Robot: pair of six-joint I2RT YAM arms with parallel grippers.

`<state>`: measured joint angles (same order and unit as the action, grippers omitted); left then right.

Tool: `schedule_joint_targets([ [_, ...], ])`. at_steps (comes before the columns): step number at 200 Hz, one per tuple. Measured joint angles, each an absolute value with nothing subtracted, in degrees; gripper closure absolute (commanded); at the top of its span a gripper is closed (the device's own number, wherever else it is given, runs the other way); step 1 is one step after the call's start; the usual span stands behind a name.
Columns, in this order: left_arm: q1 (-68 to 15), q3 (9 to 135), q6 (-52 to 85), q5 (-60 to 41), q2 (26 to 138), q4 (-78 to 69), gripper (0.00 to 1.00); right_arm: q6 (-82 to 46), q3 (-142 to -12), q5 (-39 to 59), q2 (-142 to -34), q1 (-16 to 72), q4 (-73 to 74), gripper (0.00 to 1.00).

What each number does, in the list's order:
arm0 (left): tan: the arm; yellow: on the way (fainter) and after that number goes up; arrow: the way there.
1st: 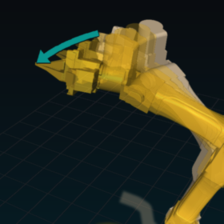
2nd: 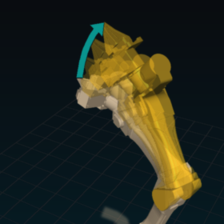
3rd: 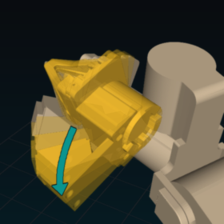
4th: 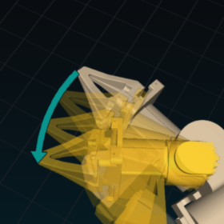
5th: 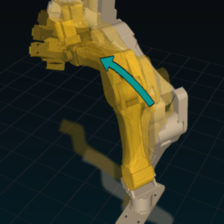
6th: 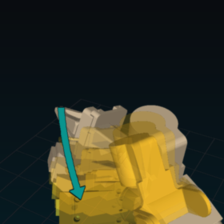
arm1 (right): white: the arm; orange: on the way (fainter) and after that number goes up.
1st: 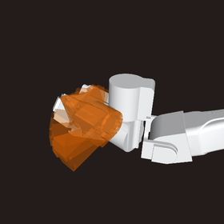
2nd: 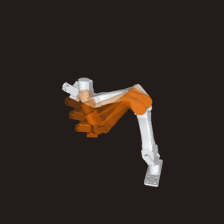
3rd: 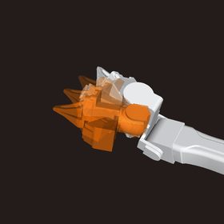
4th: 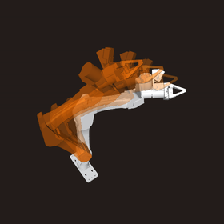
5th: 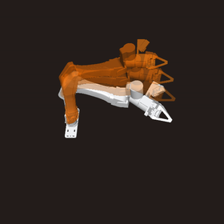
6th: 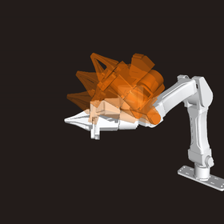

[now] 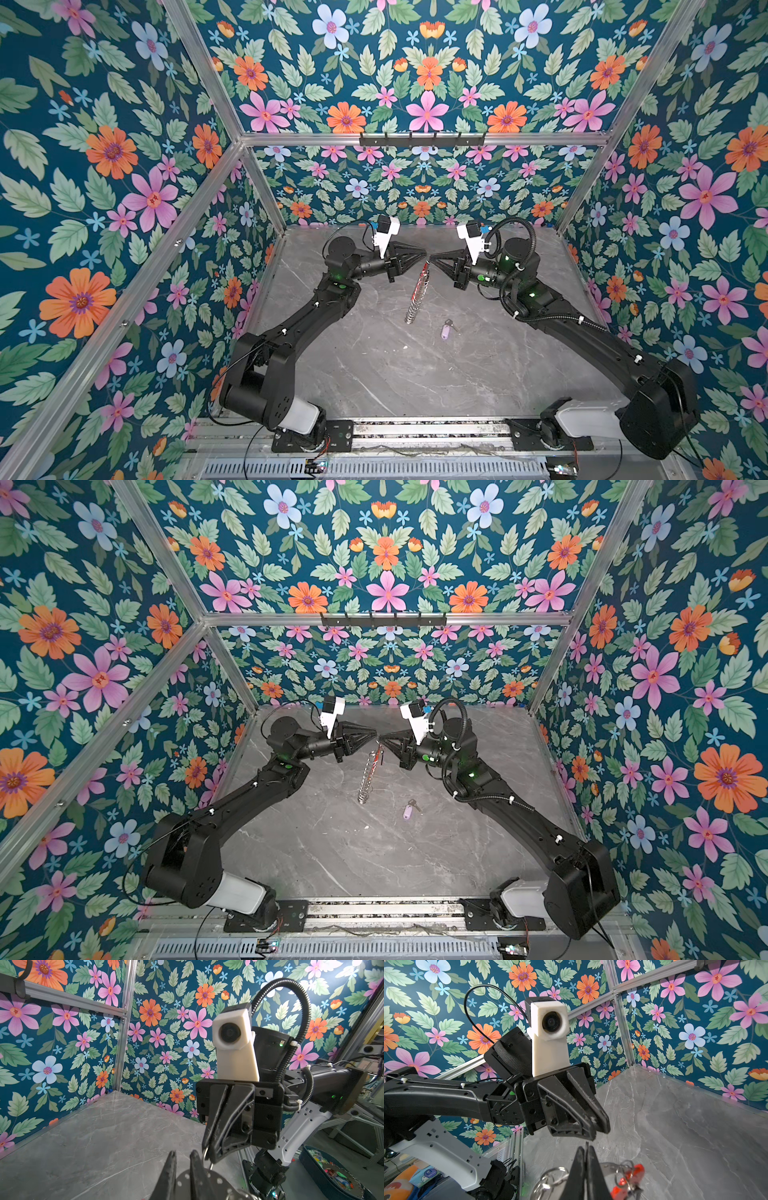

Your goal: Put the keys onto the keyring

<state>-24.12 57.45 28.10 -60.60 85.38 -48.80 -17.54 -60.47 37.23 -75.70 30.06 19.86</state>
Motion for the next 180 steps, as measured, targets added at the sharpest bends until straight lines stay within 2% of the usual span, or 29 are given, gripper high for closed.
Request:
schedule_joint_targets([
  [120, -24.0, 56.2, 38.9, -62.8, 87.9, -61.5, 0.77, -18.0, -60.8, 35.8, -75.7, 30.1, 22.3, 1.0],
  [161, -24.0, 56.3, 40.6, -62.8, 88.7, -63.6, 0.78, -18.4, -61.1, 36.9, -75.8, 30.2, 22.5, 1.0],
  [180, -24.0, 56.3, 42.2, -62.9, 89.3, -65.6, 0.81, -18.9, -61.2, 36.9, -76.1, 30.4, 22.7, 1.0],
])
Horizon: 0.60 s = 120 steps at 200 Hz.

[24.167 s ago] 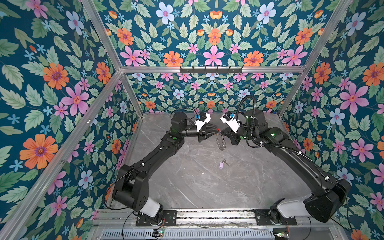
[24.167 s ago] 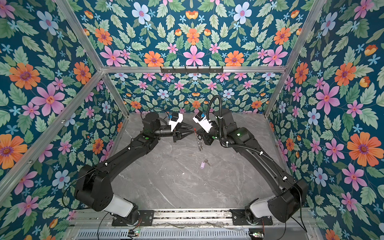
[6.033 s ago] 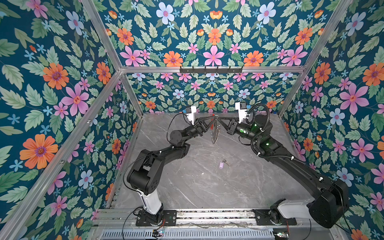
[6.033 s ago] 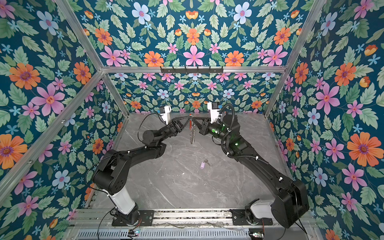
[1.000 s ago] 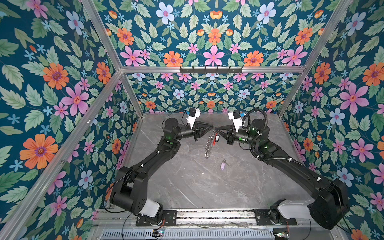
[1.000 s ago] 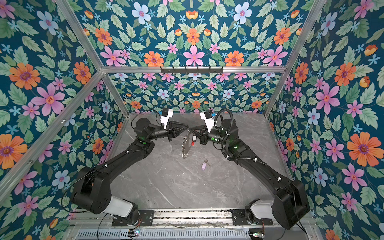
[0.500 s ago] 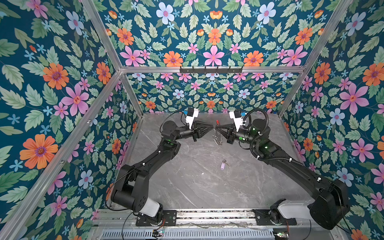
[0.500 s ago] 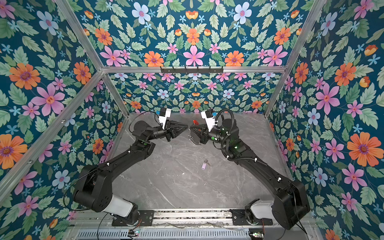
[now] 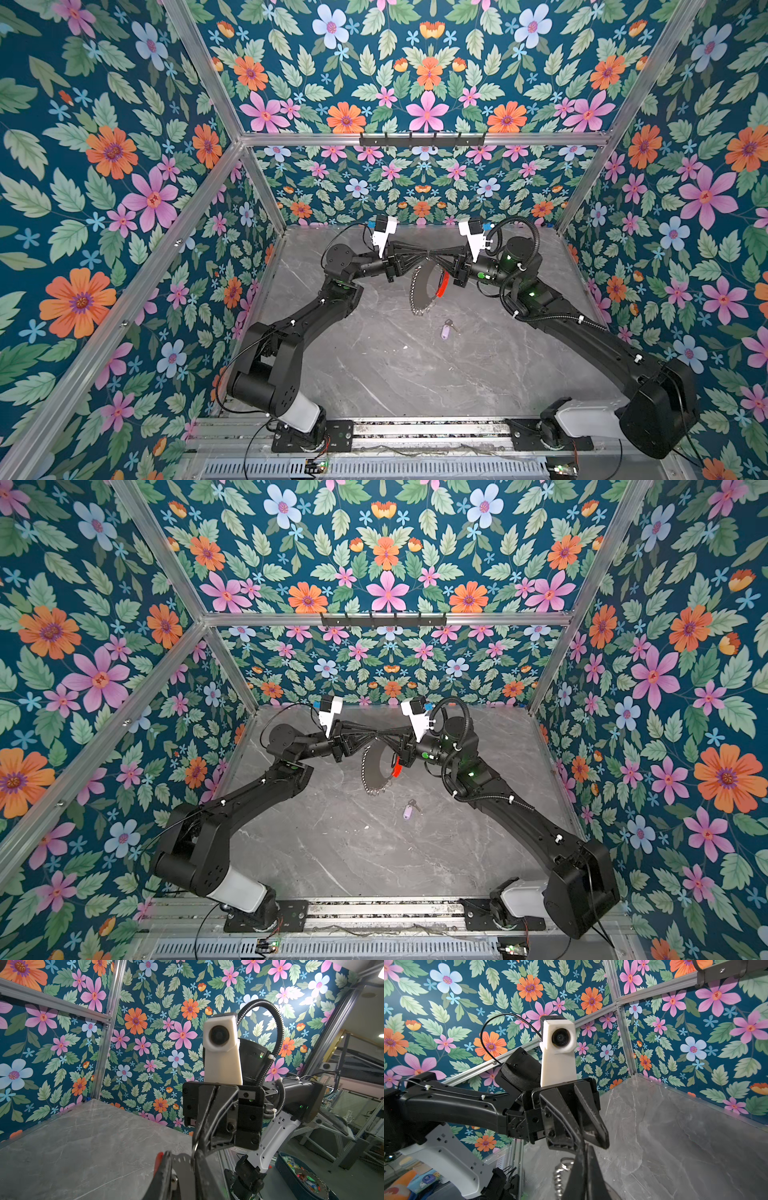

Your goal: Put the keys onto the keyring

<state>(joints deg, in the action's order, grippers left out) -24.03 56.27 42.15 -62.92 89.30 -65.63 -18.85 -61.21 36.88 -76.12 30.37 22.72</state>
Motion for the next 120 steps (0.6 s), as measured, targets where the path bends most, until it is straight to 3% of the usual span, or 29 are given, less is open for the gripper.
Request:
schedule_joint_targets([
  [41, -24.0, 56.0, 46.9, -63.6, 90.7, -72.4, 0.9, -19.0, -61.7, 37.0, -77.1, 30.5, 23.7, 1.0],
  [93, -24.0, 55.4, 49.3, -64.3, 90.8, -75.2, 0.87, -19.2, -61.9, 37.1, -77.3, 30.6, 25.1, 1.0],
  [120, -24.0, 55.4, 49.8, -64.5, 91.1, -76.0, 0.91, -19.2, -62.0, 36.9, -77.4, 30.7, 25.2, 1.0],
])
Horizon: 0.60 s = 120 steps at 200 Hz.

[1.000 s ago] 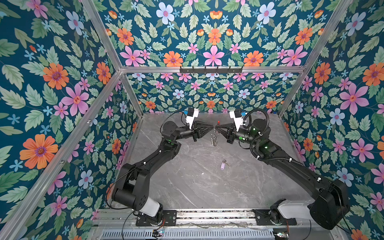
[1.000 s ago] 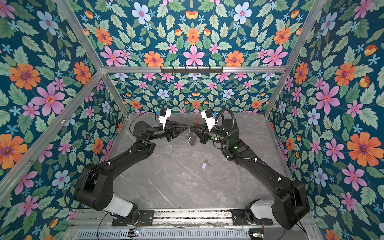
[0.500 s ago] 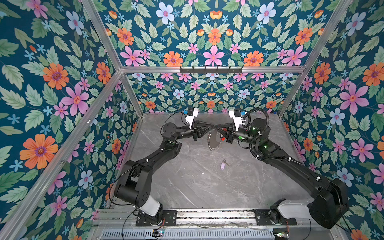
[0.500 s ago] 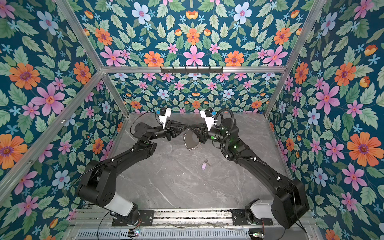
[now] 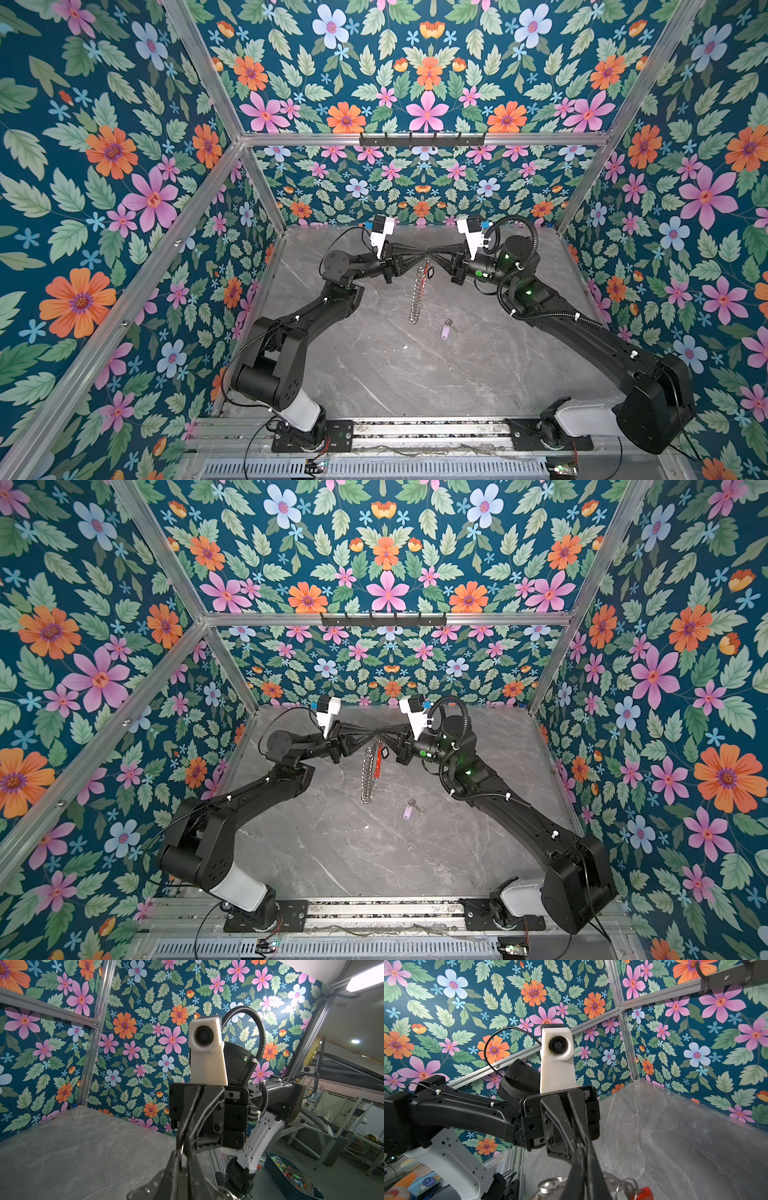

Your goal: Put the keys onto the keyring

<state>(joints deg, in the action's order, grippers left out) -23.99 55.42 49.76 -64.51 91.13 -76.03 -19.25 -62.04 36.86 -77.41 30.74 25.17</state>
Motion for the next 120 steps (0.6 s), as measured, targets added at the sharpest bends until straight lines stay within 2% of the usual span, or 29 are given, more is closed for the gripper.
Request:
schedule_joint_targets([
  [13, -23.9, 55.4, 50.5, -64.4, 91.2, -76.2, 1.0, -19.2, -62.2, 37.1, -77.5, 30.8, 25.3, 1.0],
  [59, -23.9, 54.9, 50.8, -64.3, 91.3, -77.2, 1.0, -19.0, -62.4, 36.4, -77.6, 31.3, 25.2, 1.0],
  [78, -23.9, 54.7, 50.8, -63.8, 91.3, -77.4, 1.0, -19.7, -61.8, 34.7, -76.8, 31.5, 24.4, 0.67],
  [84, -23.9, 54.7, 50.8, -63.8, 91.3, -77.6, 1.0, -20.2, -61.6, 33.8, -76.3, 31.5, 23.9, 0.61],
  [101, -23.9, 54.7, 51.4, -63.4, 91.5, -78.9, 1.0, -20.3, -61.4, 29.8, -73.9, 31.4, 21.2, 0.55],
  [120, -23.9, 54.7, 53.5, -62.9, 92.1, -81.3, 1.0, -20.4, -61.4, 26.3, -71.8, 30.6, 18.4, 0.56],
])
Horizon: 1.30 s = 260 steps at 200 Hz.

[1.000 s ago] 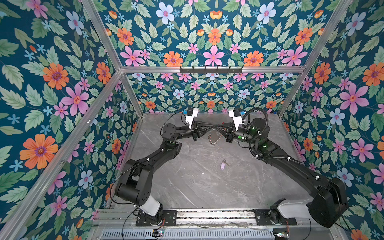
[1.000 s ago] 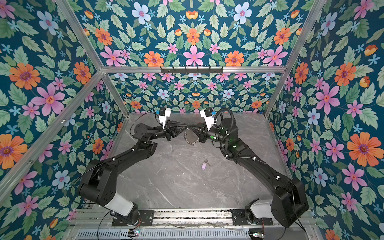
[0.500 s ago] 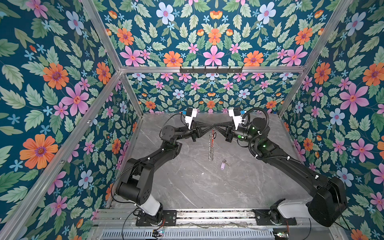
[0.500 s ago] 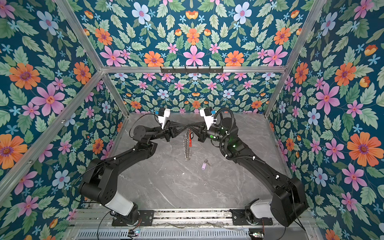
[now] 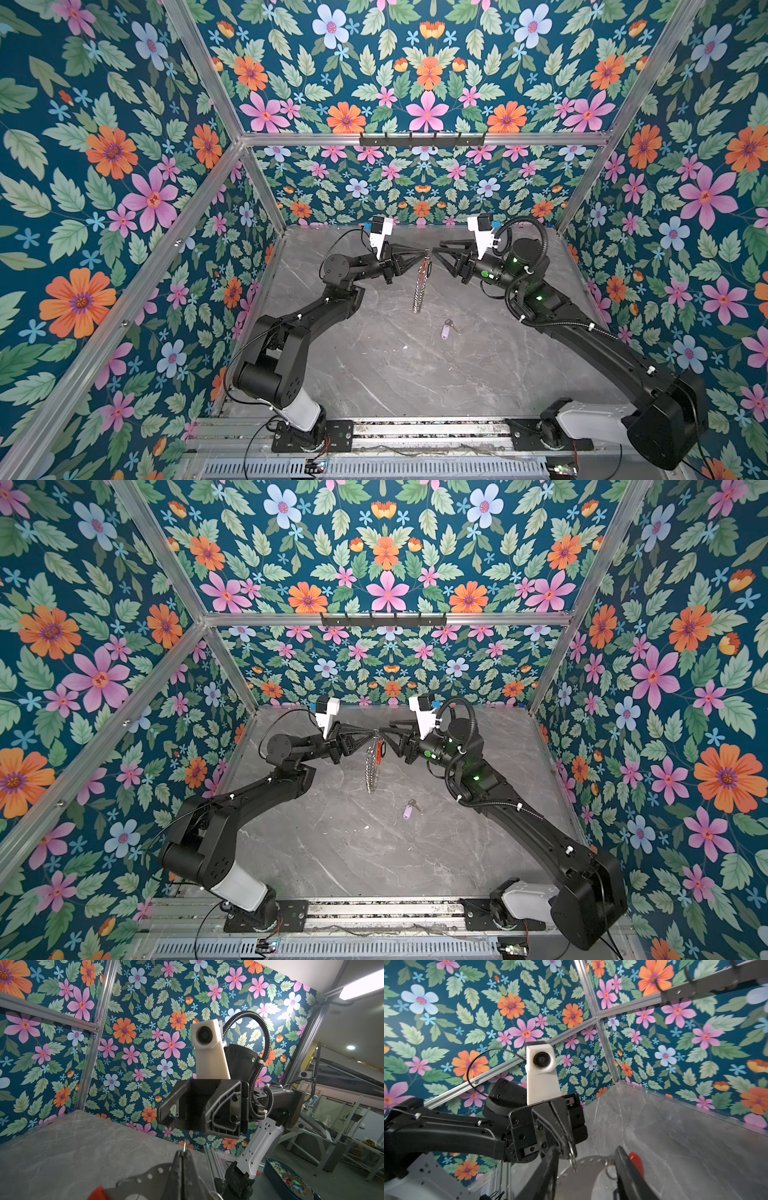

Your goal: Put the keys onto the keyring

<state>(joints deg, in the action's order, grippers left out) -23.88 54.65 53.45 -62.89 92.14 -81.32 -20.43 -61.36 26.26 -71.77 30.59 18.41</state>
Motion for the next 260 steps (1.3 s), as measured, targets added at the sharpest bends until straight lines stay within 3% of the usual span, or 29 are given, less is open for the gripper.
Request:
schedule_joint_targets([
  [27, -23.9, 54.7, 56.0, -62.7, 92.8, -84.5, 1.0, -21.5, -61.4, 23.6, -71.4, 29.1, 13.4, 0.72],
  [49, -23.9, 54.7, 57.0, -62.6, 92.8, -85.6, 1.0, -22.3, -61.8, 25.3, -71.5, 29.1, 10.5, 0.8],
  [129, -23.8, 54.5, 60.8, -58.1, 93.8, -89.5, 1.0, -25.3, -62.1, 34.2, -73.8, 29.4, 15.4, 0.79],
  [232, -24.4, 53.7, 64.6, -51.0, 95.0, -91.3, 1.0, -28.1, -66.7, 36.4, -79.4, 30.5, 22.3, 0.76],
  [260, -24.8, 53.6, 64.9, -50.5, 95.0, -91.5, 1.0, -29.4, -67.0, 37.3, -80.6, 30.5, 23.8, 0.85],
])
